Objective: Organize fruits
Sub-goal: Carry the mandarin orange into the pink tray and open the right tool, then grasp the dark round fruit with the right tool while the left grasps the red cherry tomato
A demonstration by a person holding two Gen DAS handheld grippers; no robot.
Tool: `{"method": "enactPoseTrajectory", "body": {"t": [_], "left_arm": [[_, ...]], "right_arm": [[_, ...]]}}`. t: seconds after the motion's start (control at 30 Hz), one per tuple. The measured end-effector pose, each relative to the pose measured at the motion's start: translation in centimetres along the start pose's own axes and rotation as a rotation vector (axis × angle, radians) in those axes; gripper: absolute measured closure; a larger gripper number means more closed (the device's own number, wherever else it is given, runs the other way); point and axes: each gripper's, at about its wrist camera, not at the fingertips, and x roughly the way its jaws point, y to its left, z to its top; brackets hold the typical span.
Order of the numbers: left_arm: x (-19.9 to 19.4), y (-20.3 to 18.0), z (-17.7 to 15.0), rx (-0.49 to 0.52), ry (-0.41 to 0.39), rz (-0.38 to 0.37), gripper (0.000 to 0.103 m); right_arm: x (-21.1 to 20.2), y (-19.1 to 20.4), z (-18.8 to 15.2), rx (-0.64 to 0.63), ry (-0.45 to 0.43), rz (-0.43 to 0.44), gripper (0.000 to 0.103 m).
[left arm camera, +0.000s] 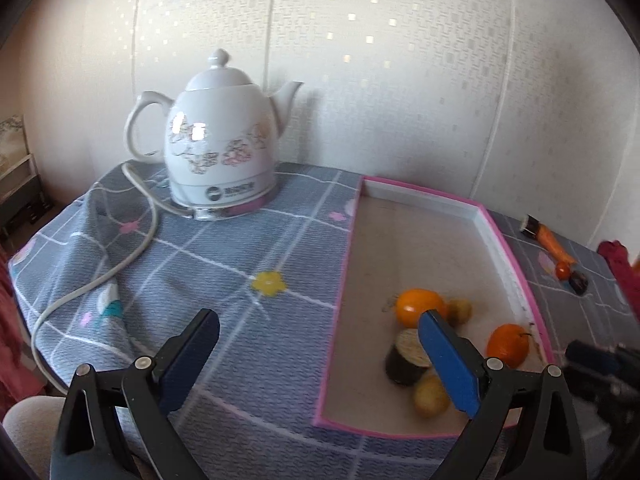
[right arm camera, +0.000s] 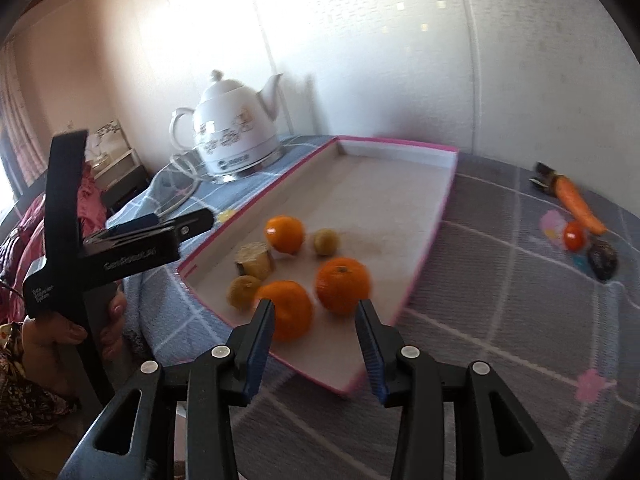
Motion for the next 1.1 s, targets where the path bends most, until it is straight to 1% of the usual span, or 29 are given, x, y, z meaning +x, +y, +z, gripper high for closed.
{"method": "enactPoseTrajectory", "body": {"t": [0.07, 0.2, 0.3, 0.37, 0.43, 0.5, 0.53, 0.6, 0.67, 0.77, 0.83, 0.9, 0.97, 1.1], "left_arm": [[-0.1, -0.7, -0.2, 0.019, -0.004, -0.024, 0.001], [-0.6, -2.3, -0.7, 0.069, -0.015, -0.056, 0.001], [-0.8, -3.4, -1.2, 0.087, -0.001, -0.086, 0.001], [-0.8, -4.1, -1.5, 0.095, 0.018, -0.092, 0.001], [-0.8, -4.6, -1.8, 0.100, 0.034, -0.107, 0.001], [-1.0, -5.1, -2.0, 0.104, 0.043, -0.110, 0.001], [-1.1, -5.2, -2.2, 0.102, 0.048, -0.115, 0.001], [-1.1, -5.5, -2.2, 0.096, 0.060, -0.122, 0.001], [-1.2, -5.8, -2.3, 0.087, 0.077, -0.122, 0.001], [-1.1, -6.2, -2.2, 0.075, 0.102, -0.121, 0.001], [-1.2, -6.7, -2.2, 0.075, 0.106, -0.125, 0.001], [-1.3, -7.2, -2.2, 0.083, 0.109, -0.124, 0.001], [-1.3, -7.8, -2.2, 0.093, 0.112, -0.130, 0.001], [-1.0, -9.4, -1.9, 0.111, 0.123, -0.143, 0.001]], "right_arm": [[-0.7, -1.2, 0.0, 0.020, -0.002, -0.028, 0.061], [-1.9, -4.4, 0.1, 0.049, 0.013, -0.116, 0.061], [-2.8, -7.5, 0.4, 0.082, 0.036, -0.199, 0.061], [-3.3, -9.9, 0.7, 0.119, 0.047, -0.243, 0.061], [-3.7, -12.4, 1.3, 0.158, 0.055, -0.292, 0.058], [-4.0, -15.0, 1.9, 0.196, 0.057, -0.354, 0.051], [-4.1, -15.8, 2.1, 0.204, 0.054, -0.375, 0.049], [-4.3, -17.8, 2.7, 0.222, 0.047, -0.413, 0.047], [-3.9, -19.1, 3.3, 0.233, 0.044, -0.412, 0.047], [-3.0, -20.3, 4.1, 0.209, 0.043, -0.427, 0.047], [-1.8, -20.8, 4.6, 0.193, 0.047, -0.419, 0.047], [-0.9, -21.2, 4.9, 0.186, 0.059, -0.407, 0.047], [-0.3, -21.4, 4.8, 0.177, 0.076, -0.419, 0.047], [0.7, -21.8, 4.8, 0.159, 0.105, -0.408, 0.047]]}}
